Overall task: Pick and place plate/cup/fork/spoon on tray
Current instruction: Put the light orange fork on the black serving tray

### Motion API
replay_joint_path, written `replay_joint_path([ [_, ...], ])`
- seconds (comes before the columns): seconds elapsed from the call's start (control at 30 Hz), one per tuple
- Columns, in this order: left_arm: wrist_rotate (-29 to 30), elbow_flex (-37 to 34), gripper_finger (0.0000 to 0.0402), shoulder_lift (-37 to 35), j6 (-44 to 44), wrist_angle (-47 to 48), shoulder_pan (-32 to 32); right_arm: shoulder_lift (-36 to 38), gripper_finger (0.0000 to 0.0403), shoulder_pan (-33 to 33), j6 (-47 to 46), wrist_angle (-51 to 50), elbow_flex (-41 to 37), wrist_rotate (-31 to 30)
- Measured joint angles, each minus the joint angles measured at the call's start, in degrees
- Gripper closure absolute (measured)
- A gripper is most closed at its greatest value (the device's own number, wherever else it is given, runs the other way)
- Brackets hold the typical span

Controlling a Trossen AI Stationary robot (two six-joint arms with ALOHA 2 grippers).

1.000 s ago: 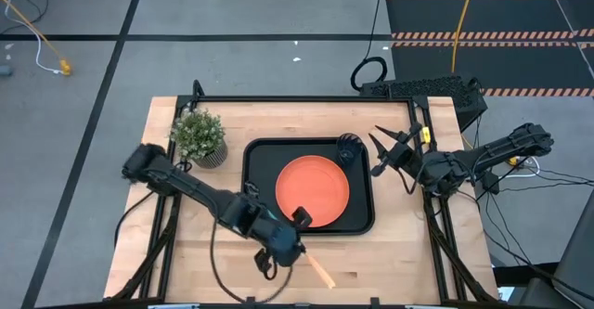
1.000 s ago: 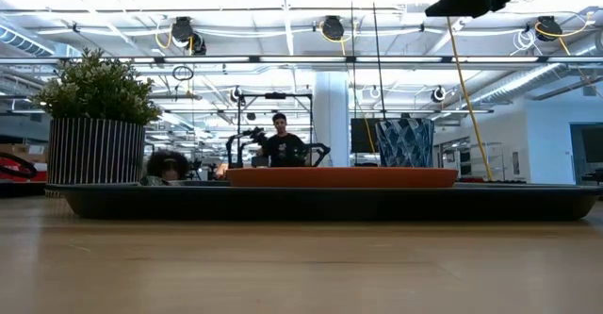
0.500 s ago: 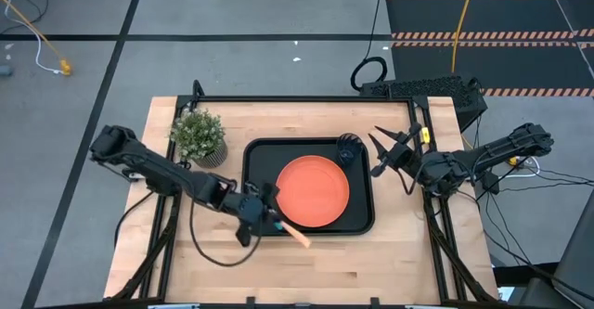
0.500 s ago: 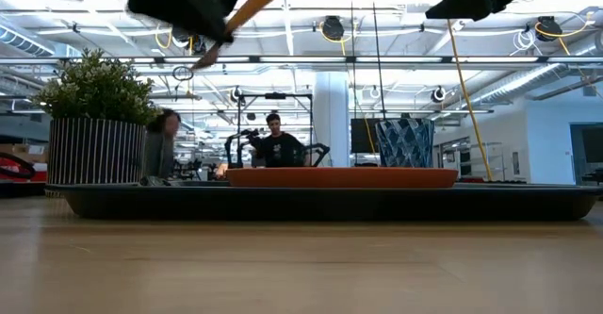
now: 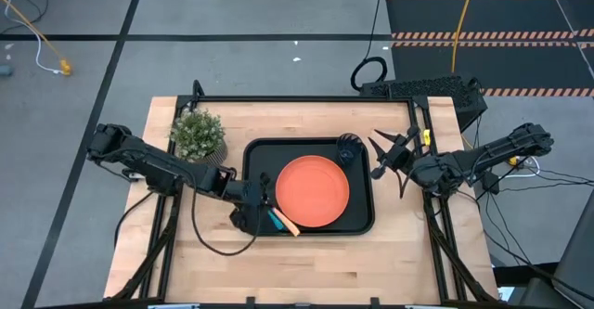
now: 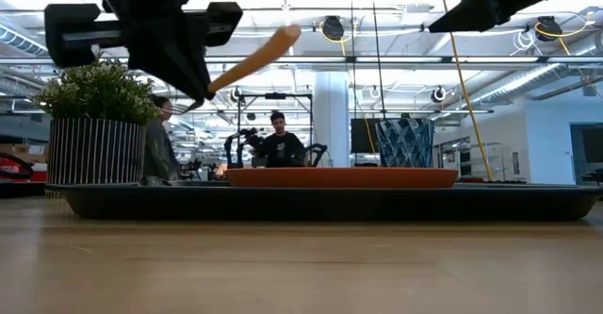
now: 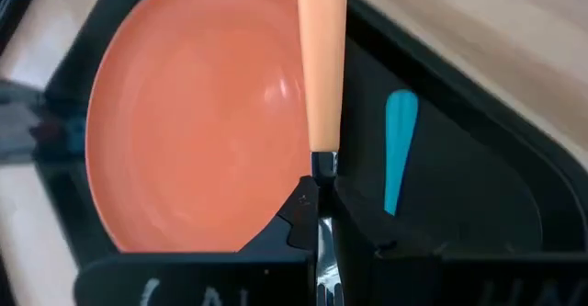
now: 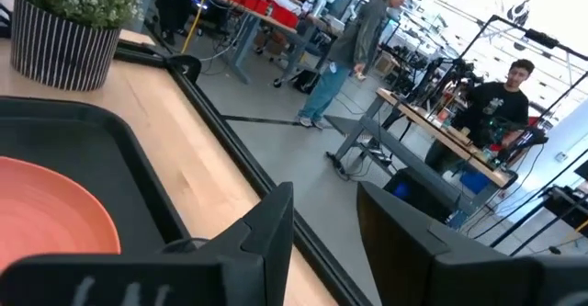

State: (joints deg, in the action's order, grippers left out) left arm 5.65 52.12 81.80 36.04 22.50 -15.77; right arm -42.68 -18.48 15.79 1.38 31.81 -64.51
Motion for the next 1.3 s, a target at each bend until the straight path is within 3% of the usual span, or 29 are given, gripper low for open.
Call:
replay_joint_path([
  [0.2,-3.82,0.0,0.039,-0.02,5.76,-5.65,2.0,0.0,0.0289,0.02,4.99,1.0,0.0,0.0],
  [0.67,-8.11,-0.3,0.039,-0.01,17.03,2.35,6.33,0.0,0.0289,0.13,7.86,11.06,0.0,0.0],
  [0.9,-12.34,-6.67,0.0389,-0.1,25.05,-4.19,10.66,0.02,0.0289,0.15,4.99,16.02,0.0,0.0],
  [1.3,-17.33,-12.69,0.0387,-0.17,38.16,-6.07,20.12,-0.02,0.0289,0.15,-2.33,17.91,0.0,0.0],
])
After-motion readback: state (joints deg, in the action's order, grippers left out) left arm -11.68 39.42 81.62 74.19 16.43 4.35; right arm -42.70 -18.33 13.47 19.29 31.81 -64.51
